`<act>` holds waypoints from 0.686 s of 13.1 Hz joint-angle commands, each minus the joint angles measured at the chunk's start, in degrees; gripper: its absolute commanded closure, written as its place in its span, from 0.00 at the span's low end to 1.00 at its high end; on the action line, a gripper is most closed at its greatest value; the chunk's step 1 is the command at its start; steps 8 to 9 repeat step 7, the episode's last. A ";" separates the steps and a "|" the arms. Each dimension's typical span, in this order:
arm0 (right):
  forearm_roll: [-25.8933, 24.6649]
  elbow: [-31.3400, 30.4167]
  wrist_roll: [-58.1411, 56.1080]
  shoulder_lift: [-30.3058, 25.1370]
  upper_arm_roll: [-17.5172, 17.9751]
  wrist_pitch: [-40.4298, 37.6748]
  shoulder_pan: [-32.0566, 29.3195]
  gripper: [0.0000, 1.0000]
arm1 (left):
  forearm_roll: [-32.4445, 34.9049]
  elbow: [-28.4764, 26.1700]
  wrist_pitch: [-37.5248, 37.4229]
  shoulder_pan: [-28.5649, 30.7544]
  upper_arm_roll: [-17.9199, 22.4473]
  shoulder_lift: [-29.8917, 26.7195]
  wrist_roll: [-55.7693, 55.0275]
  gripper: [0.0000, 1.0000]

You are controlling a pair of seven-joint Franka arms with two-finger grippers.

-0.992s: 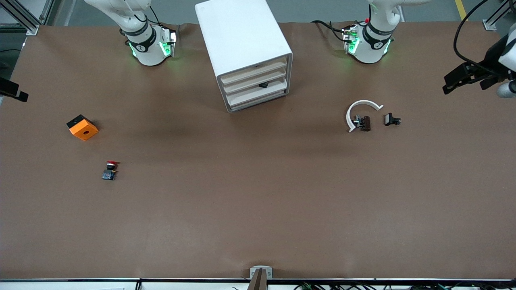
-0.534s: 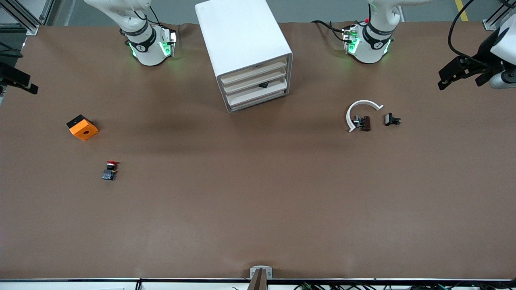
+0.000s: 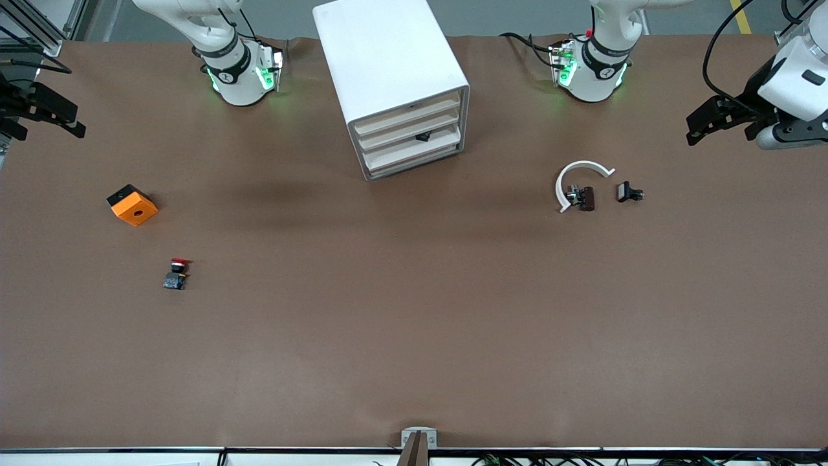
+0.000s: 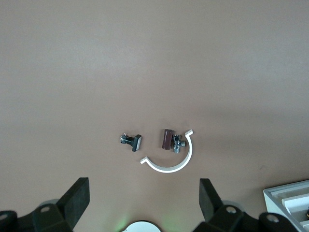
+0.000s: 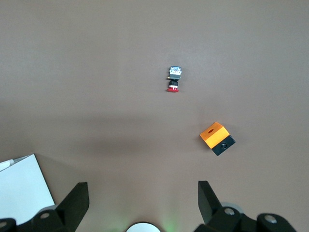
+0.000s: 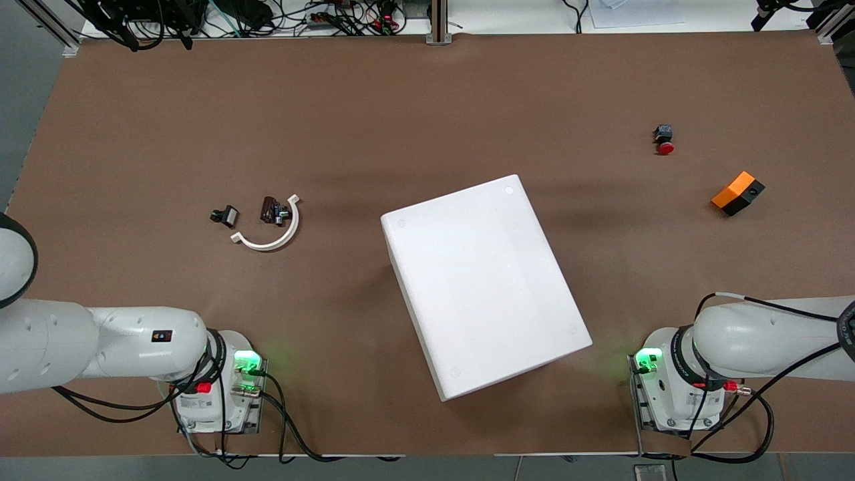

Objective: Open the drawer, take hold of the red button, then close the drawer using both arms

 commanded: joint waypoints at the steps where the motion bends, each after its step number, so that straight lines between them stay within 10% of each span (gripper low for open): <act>1: -0.71 -1.65 -0.61 -1.49 -0.57 1.16 0.52 0.00 | -1.51 1.05 0.50 0.24 -0.09 -0.25 0.76 0.00; 9: -0.10 -1.65 2.37 -1.49 -2.86 1.60 0.61 0.00 | -1.34 3.17 0.24 0.59 0.17 0.89 -0.29 0.00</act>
